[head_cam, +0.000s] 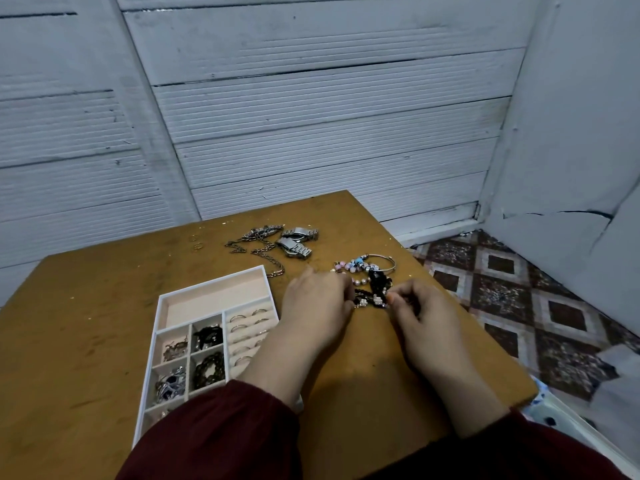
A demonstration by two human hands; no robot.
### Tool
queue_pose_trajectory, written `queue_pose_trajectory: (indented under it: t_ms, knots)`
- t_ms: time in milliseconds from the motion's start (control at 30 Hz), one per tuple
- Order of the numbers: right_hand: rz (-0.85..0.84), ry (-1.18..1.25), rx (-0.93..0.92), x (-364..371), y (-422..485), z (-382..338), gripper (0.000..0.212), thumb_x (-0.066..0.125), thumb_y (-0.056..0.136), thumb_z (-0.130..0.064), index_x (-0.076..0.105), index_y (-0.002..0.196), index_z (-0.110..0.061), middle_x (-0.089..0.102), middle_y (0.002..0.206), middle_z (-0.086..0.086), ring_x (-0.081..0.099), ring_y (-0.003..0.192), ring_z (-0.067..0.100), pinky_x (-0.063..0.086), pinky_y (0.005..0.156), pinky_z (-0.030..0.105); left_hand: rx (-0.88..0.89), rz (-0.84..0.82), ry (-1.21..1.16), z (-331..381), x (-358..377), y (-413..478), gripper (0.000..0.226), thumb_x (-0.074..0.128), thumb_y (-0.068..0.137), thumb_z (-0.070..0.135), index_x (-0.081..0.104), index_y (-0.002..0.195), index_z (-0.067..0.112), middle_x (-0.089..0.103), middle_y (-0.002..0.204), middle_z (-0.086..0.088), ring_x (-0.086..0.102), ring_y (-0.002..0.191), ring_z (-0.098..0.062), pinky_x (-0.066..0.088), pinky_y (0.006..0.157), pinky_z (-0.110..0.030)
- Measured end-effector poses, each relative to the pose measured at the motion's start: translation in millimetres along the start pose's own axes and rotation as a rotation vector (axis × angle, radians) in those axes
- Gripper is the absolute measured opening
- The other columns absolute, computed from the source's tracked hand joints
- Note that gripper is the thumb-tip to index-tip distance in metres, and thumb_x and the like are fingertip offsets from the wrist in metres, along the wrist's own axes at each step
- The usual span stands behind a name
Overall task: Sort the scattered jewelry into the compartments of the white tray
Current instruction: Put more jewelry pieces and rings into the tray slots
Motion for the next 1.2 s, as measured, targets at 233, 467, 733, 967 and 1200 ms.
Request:
queue_pose_trajectory:
  t_ms: [233, 467, 733, 967, 1200]
  knots:
    - [0.056, 0.253, 0.108, -6, 1, 12, 0.013, 0.054, 0.095, -0.017, 0.060, 0.086, -0.025, 0.064, 0.069, -0.002, 0.059, 0.061, 0.007, 0.043, 0.060, 0.017, 0.061, -0.011, 0.066, 5, 8, 4, 0.022, 0.054, 0.093, 0.038, 0.062, 0.113, 0.033, 0.060, 0.119, 0.004, 0.046, 0.112, -0.020, 0.037, 0.089, -0.034]
    - [0.091, 0.333, 0.137, -9, 1, 14, 0.018, 0.054, 0.094, -0.012, 0.059, 0.085, -0.026, 0.066, 0.072, -0.003, 0.064, 0.064, 0.006, 0.046, 0.063, 0.015, 0.096, -0.017, 0.092, 8, 8, 3, 0.019, 0.048, 0.096, 0.035, 0.060, 0.109, 0.030, 0.058, 0.118, 0.001, 0.046, 0.110, -0.022, 0.037, 0.089, -0.035]
    - [0.095, 0.363, 0.128, -8, 3, 16, 0.021, 0.054, 0.094, -0.010, 0.059, 0.084, -0.027, 0.065, 0.070, -0.005, 0.062, 0.060, 0.002, 0.047, 0.060, 0.012, 0.049, 0.022, -0.117, 5, 3, 0, 0.018, 0.041, 0.100, 0.032, 0.056, 0.104, 0.023, 0.062, 0.108, 0.002, 0.049, 0.102, -0.021, 0.041, 0.090, -0.038]
    - [0.094, 0.406, 0.130, -6, 4, 20, 0.018, 0.055, 0.093, -0.009, 0.060, 0.086, -0.024, 0.064, 0.070, -0.004, 0.060, 0.056, 0.001, 0.048, 0.061, 0.016, 0.011, 0.040, -0.337, 2, -3, -2, 0.013, 0.045, 0.098, 0.027, 0.057, 0.099, 0.021, 0.063, 0.104, 0.001, 0.053, 0.100, -0.020, 0.045, 0.086, -0.039]
    - [0.057, 0.425, 0.083, -3, 4, 18, 0.014, 0.056, 0.093, -0.009, 0.062, 0.089, -0.020, 0.062, 0.070, 0.001, 0.053, 0.053, 0.001, 0.045, 0.055, 0.016, 0.001, 0.066, -0.395, 4, -6, -7, 0.011, 0.045, 0.098, 0.027, 0.054, 0.095, 0.021, 0.063, 0.103, -0.001, 0.054, 0.099, -0.022, 0.046, 0.084, -0.039]
Point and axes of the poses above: each hand's wrist, its own y-axis towards the middle knuckle, its own x-axis out of the palm, z = x × y, the point moved 6 cm from there along y, towards the middle knuckle
